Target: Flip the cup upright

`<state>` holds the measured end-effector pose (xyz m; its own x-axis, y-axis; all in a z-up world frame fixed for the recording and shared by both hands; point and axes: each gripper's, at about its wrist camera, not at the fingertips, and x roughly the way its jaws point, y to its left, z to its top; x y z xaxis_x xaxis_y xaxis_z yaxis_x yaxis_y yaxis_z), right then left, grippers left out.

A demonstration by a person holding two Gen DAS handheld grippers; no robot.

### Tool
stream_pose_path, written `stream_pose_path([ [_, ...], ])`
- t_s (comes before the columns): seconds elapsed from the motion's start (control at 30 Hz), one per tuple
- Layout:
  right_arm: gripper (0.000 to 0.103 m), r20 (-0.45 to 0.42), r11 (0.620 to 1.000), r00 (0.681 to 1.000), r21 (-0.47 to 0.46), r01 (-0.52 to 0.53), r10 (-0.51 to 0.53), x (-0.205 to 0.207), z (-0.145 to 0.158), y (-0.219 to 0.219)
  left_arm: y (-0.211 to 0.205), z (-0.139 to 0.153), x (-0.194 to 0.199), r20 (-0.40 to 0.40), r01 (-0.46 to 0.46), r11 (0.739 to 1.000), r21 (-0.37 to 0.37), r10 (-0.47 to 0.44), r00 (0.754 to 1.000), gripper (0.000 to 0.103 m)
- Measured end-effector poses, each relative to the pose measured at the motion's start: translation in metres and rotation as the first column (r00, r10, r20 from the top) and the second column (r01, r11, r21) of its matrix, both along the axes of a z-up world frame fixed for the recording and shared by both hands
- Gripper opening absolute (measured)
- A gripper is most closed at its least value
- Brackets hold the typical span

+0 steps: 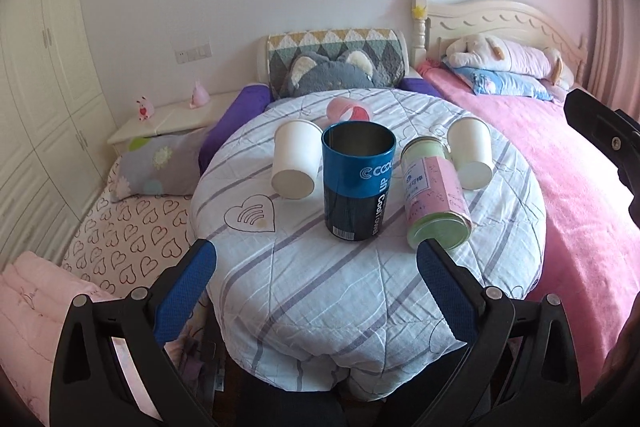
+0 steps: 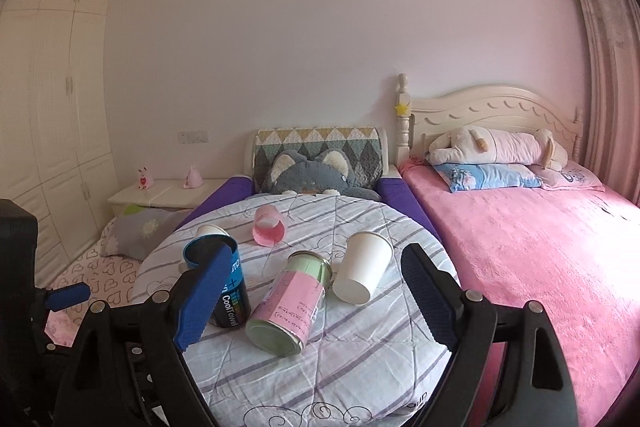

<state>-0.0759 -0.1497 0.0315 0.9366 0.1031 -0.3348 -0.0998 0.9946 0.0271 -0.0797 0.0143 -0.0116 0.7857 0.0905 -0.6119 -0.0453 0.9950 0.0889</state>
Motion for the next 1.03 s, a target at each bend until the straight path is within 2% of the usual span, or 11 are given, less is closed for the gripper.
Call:
stream_pose_path([
  [0.7,0.088,-0.032,1.000,0.999,0.013,0.027,-0.026,-0.001,-0.006,-0.012,-0.004,0.001,-0.001,0.018,0.003,1.000,0.000,-0.003,1.000,0.102],
  [0.87,0.088,-0.038,1.000,0.999,0.010,0.025,-0.025,0.000,-0.006,-0.011,-0.003,0.003,-0.003,0.049,0.003,1.000,-0.005,-0.003,0.999,0.102],
  [1.03,0.088,-0.051,1.000,0.999,0.014,0.008,-0.007,0.003,-0.008,-0.007,0.000,0.001,0.002,0.020,0.015,1.000,-0.027,-0.015,1.000,0.102],
])
